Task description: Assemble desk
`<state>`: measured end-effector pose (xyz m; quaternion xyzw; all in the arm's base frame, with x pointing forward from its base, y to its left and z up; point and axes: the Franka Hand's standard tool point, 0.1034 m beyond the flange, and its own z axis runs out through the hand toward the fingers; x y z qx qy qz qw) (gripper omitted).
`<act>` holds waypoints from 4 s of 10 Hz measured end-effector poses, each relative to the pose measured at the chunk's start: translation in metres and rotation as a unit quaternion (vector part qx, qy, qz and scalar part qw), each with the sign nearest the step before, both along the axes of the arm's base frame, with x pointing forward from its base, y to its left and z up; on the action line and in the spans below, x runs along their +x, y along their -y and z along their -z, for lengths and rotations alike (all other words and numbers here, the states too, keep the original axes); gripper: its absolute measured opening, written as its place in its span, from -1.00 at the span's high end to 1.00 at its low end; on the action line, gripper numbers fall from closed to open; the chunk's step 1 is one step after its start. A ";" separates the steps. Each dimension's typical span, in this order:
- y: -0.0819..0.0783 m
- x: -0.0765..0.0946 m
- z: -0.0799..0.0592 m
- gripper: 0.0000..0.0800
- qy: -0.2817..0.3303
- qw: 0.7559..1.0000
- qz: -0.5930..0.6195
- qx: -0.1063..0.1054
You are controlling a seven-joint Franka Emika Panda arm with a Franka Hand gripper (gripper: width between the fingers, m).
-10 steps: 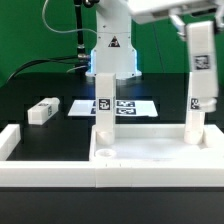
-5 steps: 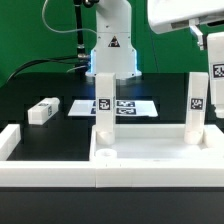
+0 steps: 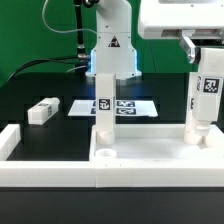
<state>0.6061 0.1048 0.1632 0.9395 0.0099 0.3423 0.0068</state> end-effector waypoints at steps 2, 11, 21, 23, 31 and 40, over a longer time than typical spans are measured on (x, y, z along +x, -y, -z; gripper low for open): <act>0.002 0.000 0.000 0.29 -0.005 1.000 -0.002 -0.003; -0.009 0.018 0.015 0.29 -0.032 0.999 -0.006 0.005; -0.017 0.008 0.038 0.29 -0.042 0.999 -0.017 -0.005; -0.016 0.006 0.046 0.29 -0.040 0.999 -0.018 -0.009; -0.014 0.007 0.046 -0.53 -0.041 0.999 -0.020 -0.011; -0.006 0.020 0.026 -0.62 -0.077 0.997 -0.018 -0.008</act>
Offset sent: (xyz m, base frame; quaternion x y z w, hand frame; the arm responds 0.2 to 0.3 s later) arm 0.0254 0.0224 0.0007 0.0901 -0.0538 0.0578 0.9928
